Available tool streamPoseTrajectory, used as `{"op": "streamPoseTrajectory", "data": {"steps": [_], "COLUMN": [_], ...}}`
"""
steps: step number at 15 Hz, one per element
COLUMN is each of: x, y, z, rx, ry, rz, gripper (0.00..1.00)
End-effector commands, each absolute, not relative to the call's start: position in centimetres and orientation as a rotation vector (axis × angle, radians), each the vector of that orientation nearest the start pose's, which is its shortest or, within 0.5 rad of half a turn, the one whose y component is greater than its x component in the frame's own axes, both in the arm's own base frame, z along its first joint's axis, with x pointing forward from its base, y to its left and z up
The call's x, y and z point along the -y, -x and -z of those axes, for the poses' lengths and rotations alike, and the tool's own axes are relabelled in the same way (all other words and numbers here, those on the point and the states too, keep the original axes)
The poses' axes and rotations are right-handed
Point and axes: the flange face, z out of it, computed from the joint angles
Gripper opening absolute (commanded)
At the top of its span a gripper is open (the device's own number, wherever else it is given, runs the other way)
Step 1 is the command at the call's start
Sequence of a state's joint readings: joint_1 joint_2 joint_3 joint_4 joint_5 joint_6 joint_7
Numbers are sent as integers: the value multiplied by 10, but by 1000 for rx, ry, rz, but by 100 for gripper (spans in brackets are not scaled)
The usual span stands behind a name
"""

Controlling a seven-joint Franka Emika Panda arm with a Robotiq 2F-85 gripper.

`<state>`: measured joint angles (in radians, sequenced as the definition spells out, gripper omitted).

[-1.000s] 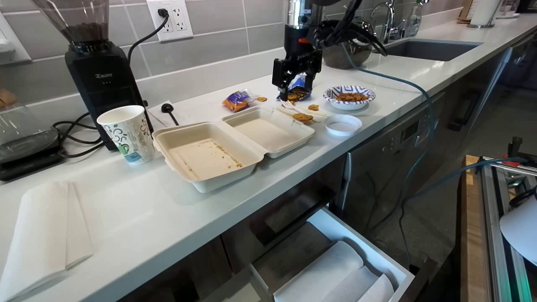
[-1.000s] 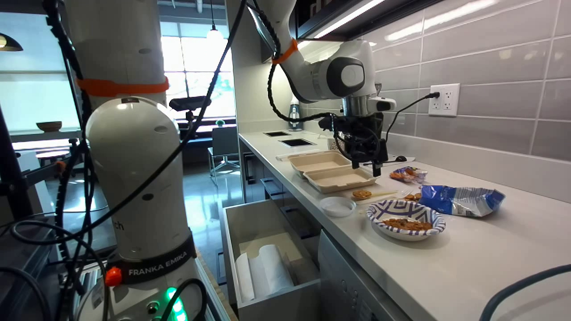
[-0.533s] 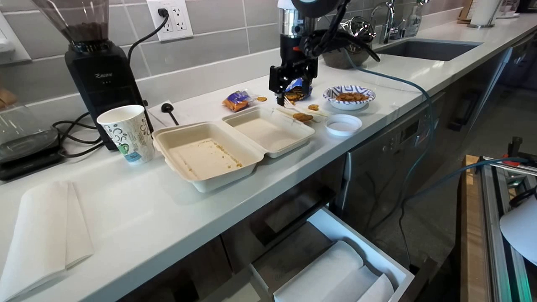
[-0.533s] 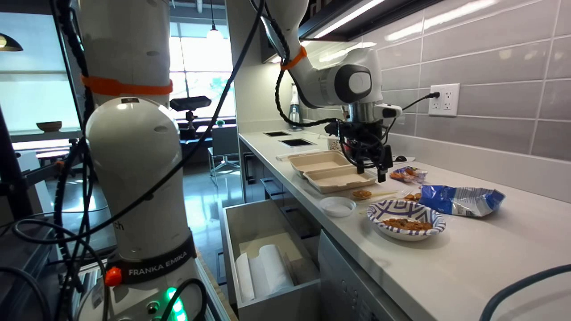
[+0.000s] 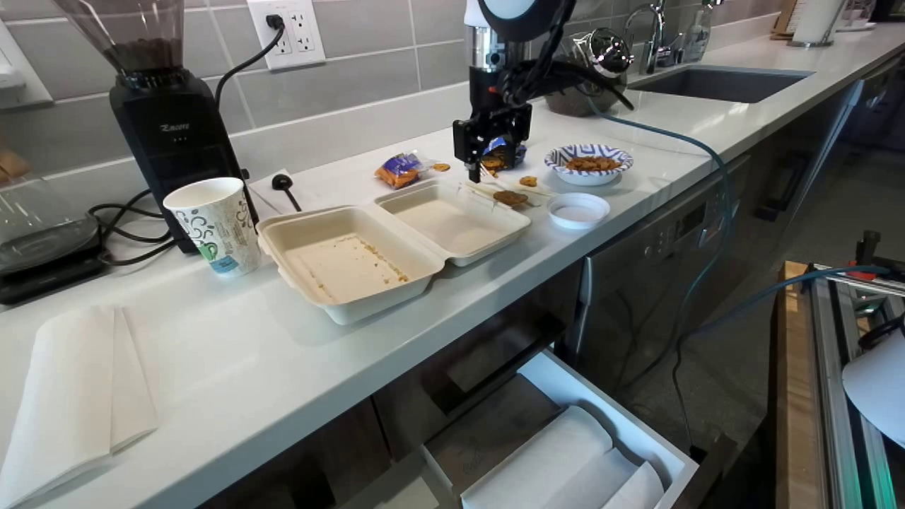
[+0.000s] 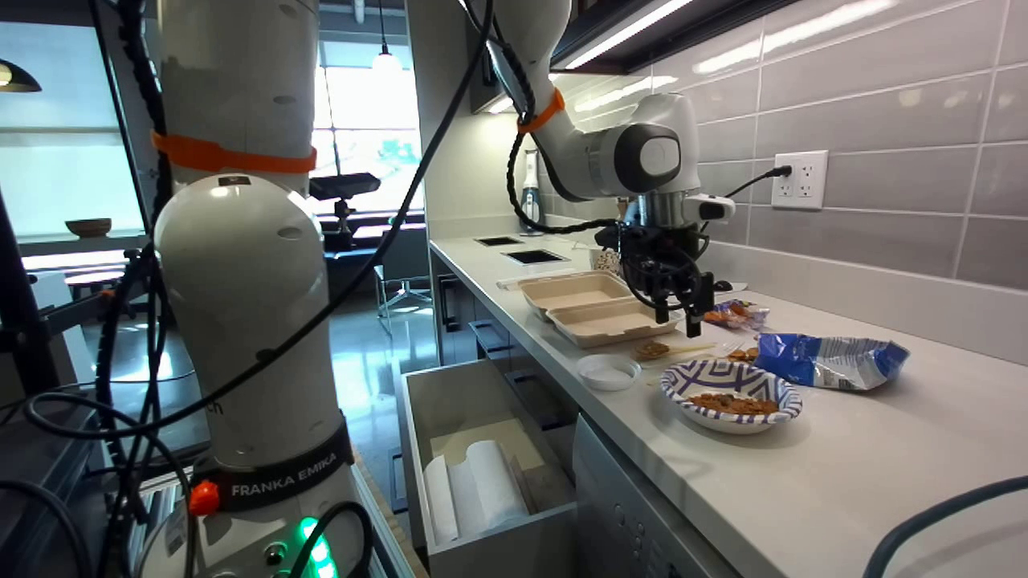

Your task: Place the cookie on the white spoon in the food pack.

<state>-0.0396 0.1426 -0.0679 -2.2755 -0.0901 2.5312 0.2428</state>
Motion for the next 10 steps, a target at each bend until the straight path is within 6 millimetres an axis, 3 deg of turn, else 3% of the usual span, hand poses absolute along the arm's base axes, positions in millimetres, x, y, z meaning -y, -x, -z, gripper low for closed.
{"op": "streamPoseTrajectory", "data": {"steps": [1,10], "x": [59,59], "y": [-545,-548], "z": [-295,-283], "rx": [-475,-482], "ry": [3164,3156], "rz": [176,146], "gripper": [78,58]}}
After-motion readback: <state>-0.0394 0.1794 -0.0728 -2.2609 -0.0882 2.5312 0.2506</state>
